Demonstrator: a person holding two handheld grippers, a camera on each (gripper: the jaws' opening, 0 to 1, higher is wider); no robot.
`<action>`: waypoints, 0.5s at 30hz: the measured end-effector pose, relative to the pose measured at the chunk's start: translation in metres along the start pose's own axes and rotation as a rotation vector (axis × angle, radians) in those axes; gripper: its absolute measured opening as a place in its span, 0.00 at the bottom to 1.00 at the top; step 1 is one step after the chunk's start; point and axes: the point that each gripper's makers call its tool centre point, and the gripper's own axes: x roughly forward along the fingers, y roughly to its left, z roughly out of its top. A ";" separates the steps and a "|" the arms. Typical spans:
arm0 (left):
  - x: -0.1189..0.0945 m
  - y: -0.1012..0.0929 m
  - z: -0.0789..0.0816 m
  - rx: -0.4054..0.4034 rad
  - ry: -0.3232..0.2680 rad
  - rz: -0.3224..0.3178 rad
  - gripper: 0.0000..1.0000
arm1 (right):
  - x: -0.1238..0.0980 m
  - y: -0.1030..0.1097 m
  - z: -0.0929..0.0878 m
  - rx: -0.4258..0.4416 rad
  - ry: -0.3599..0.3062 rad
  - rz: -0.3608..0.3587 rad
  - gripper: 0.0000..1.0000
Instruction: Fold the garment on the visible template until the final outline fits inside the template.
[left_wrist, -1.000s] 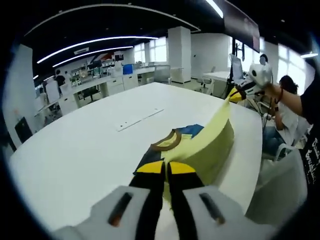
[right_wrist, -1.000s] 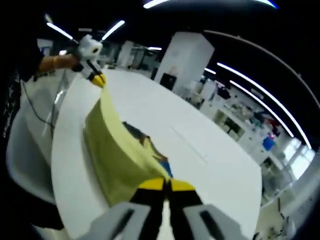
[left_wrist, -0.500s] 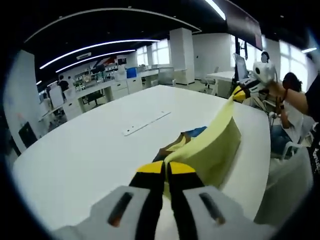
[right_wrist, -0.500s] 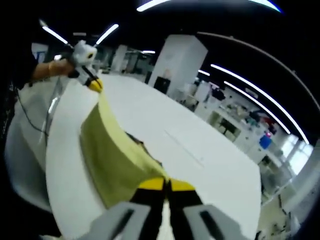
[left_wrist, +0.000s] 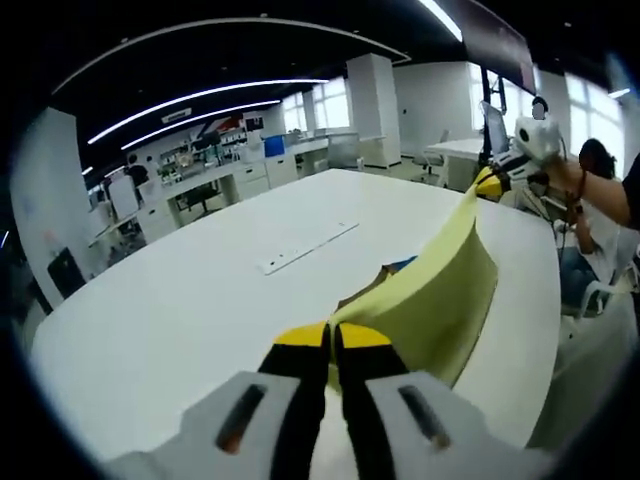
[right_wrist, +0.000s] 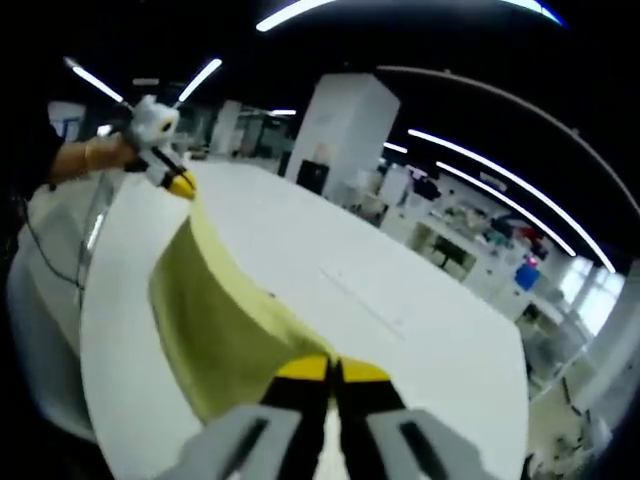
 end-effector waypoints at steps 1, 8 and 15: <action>0.001 0.002 0.000 0.005 0.003 0.006 0.00 | 0.002 0.000 0.000 0.008 -0.002 0.002 0.00; 0.008 0.003 0.001 0.011 0.006 0.024 0.00 | 0.013 -0.006 -0.009 0.040 0.013 -0.016 0.00; 0.019 0.006 -0.005 0.033 0.019 0.047 0.00 | 0.021 -0.005 -0.011 0.076 0.022 -0.010 0.00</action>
